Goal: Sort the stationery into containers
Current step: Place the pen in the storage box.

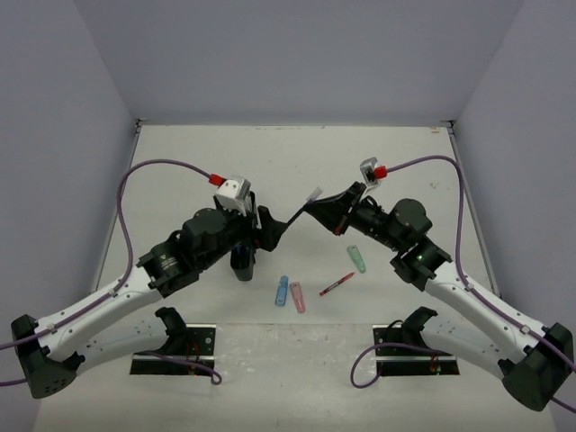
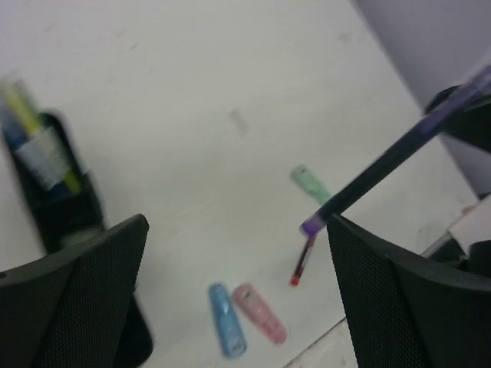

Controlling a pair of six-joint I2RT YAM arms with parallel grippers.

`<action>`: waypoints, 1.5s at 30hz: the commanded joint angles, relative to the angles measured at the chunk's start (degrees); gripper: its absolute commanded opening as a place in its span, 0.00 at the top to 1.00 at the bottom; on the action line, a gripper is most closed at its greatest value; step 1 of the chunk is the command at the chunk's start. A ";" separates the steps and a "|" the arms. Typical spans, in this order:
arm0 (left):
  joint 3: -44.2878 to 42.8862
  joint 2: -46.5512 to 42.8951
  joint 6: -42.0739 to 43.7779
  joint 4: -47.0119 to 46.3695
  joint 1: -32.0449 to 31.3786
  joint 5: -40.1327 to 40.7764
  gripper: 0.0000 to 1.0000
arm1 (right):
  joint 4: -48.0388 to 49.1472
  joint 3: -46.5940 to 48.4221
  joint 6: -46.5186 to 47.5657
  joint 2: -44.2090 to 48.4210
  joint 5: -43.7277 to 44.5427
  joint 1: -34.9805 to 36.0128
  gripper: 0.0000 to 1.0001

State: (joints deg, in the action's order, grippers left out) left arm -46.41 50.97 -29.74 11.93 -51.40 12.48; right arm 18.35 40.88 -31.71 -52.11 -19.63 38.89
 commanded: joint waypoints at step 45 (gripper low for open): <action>-4.51 -16.93 -8.86 34.77 0.45 45.63 0.00 | -0.33 17.95 10.70 -39.30 20.12 21.66 0.70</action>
State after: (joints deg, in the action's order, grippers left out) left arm -51.08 32.78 -39.89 49.52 -51.11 57.76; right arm 18.35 56.93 -22.32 -91.68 0.57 60.42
